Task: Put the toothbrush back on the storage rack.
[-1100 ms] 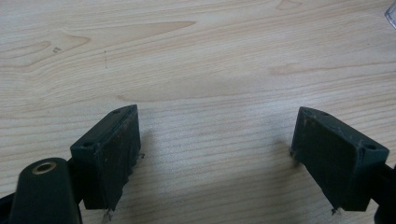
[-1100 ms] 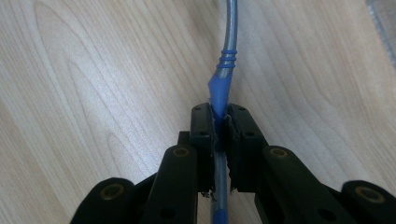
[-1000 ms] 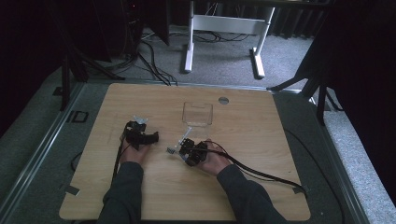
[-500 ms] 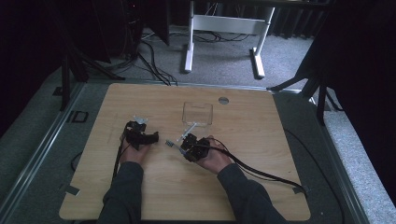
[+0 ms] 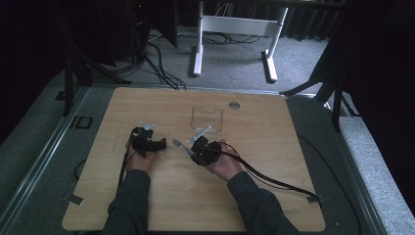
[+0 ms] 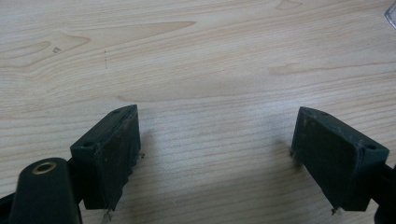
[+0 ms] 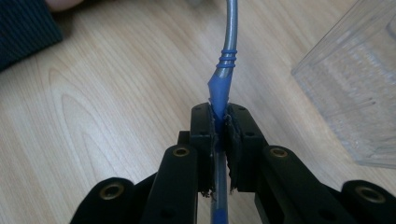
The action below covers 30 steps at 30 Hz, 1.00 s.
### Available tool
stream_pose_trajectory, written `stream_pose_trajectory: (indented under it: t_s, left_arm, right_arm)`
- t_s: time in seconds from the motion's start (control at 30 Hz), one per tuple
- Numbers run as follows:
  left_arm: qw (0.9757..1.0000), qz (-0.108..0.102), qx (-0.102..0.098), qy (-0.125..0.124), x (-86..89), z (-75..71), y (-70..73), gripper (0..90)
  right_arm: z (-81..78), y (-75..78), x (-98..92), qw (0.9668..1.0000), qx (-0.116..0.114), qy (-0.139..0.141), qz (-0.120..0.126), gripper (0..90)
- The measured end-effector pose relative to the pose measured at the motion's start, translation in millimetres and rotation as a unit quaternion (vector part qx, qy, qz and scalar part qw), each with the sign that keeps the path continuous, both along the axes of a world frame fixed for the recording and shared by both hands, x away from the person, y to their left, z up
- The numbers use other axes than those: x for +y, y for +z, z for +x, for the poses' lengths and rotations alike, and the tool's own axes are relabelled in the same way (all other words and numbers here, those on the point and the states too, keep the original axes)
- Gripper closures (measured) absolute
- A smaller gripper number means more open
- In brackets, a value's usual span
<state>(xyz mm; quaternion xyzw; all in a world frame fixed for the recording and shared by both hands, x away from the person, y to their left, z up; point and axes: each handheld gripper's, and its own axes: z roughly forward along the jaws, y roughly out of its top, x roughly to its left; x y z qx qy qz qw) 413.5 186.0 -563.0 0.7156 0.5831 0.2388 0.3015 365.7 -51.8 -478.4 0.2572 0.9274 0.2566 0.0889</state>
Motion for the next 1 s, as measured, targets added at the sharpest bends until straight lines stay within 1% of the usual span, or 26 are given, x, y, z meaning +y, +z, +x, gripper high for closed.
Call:
stream_pose_trajectory:
  t_s: [0.17, 0.33, 0.67, 1.0]
  left_arm:
    - [1.0, 0.0, 0.0, 0.0, 0.0, 0.0, 0.0, 15.7]
    - [1.0, 0.0, 0.0, 0.0, 0.0, 0.0, 0.0, 15.7]
    - [1.0, 0.0, 0.0, 0.0, 0.0, 0.0, 0.0, 15.7]
    - [1.0, 0.0, 0.0, 0.0, 0.0, 0.0, 0.0, 15.7]
  right_arm:
    - [0.1, 3.4, -1.2, 0.9998, -0.007, -0.006, 0.015, 81.6]
    - [0.2, 4.5, -1.6, 0.9997, -0.011, -0.004, 0.021, 81.6]
    - [-0.7, 9.8, -3.2, 0.9989, -0.024, -0.008, 0.041, 81.5]
    - [-0.7, 15.1, -5.4, 0.9969, -0.036, -0.017, 0.067, 81.6]
